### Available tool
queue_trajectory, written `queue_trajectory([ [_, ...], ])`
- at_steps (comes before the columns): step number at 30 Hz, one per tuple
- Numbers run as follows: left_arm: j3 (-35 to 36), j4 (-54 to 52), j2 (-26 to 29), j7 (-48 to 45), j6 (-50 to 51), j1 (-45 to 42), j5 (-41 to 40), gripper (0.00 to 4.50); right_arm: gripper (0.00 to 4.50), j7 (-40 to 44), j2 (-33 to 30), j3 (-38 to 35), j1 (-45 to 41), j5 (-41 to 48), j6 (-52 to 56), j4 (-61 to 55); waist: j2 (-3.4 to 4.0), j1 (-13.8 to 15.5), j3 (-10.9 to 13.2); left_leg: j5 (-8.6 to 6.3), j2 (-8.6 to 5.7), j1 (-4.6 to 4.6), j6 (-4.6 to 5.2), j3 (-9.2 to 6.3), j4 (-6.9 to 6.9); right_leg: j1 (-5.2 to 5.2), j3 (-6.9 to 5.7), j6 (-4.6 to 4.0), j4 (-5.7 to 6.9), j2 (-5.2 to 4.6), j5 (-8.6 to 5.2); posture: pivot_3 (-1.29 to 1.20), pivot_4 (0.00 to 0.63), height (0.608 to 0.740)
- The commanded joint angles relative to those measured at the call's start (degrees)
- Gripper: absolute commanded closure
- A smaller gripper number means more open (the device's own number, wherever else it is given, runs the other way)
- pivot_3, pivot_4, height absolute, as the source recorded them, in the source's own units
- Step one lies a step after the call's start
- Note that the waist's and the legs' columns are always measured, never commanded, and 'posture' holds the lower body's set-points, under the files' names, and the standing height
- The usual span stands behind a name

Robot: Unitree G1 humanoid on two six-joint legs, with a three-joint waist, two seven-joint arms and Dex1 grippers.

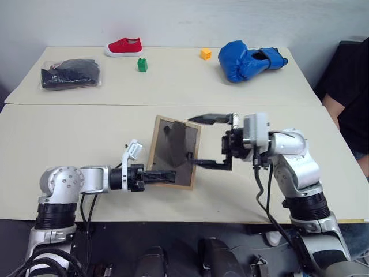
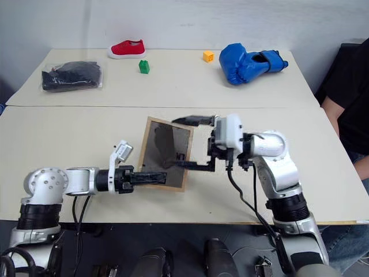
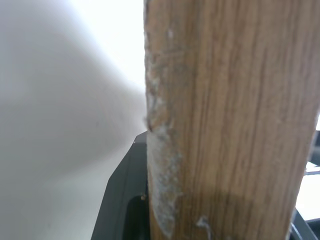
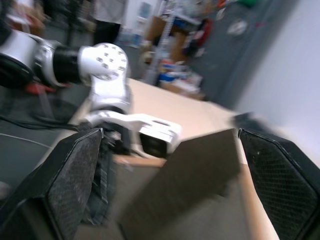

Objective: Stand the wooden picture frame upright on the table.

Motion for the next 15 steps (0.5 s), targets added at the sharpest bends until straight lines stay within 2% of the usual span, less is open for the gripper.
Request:
queue_trajectory([
  [1,-1.0,5.5,3.1,2.9,3.0,-3.6,-13.0,3.29,0.03,1.3,-3.0,-2.6,0.8,-5.7,-15.5,7.6,-0.07,0.1,0.0,0.0,0.0,-0.02,0.0,-0.01,0.03,0.0,0.0,0.0,0.0,0.0,0.0,0.0,0.15,0.74],
  [4,-6.2,11.7,6.4,6.8,3.0,-6.6,-24.2,3.29,0.03,-0.9,-4.8,-0.7,0.0,-15.6,-35.4,16.2,-0.07,0.1,0.0,0.0,0.0,-0.02,0.01,-0.03,0.02,0.01,0.0,0.0,-0.01,-0.03,0.0,0.0,0.15,0.74],
  [6,-8.7,14.7,7.0,10.4,3.0,-8.0,-30.4,3.29,0.03,-8.3,-4.0,-1.0,-2.1,-24.4,-46.3,21.1,-0.07,0.0,0.0,0.0,-0.01,0.01,0.01,-0.01,0.02,0.02,0.02,0.0,0.0,-0.04,0.0,0.0,0.15,0.74],
  [10,-15.7,16.8,9.1,18.0,-0.3,-8.9,-43.3,3.29,0.03,-20.7,-1.4,-0.1,-4.8,-37.0,-56.0,28.8,-0.07,-0.8,0.0,0.05,0.04,0.04,-0.1,0.02,0.03,-0.04,0.06,0.0,0.05,0.0,0.0,0.0,0.15,0.74],
  [14,-19.0,16.5,9.6,18.9,-1.0,-9.1,-44.9,3.29,0.03,-33.9,1.0,0.3,-7.6,-48.7,-60.5,32.2,-0.06,-1.4,0.0,0.1,0.06,0.04,-0.17,0.0,0.02,-0.07,0.05,-0.01,0.12,0.02,-0.01,0.0,0.15,0.74],
  [15,-19.1,16.8,9.4,18.5,-1.1,-9.2,-44.9,3.29,0.21,-36.1,1.2,1.3,-7.8,-51.2,-60.4,32.6,-0.06,-1.4,0.0,0.1,0.06,0.03,-0.17,0.0,0.02,-0.07,0.04,-0.01,0.15,0.03,-0.01,0.0,0.15,0.74],
])
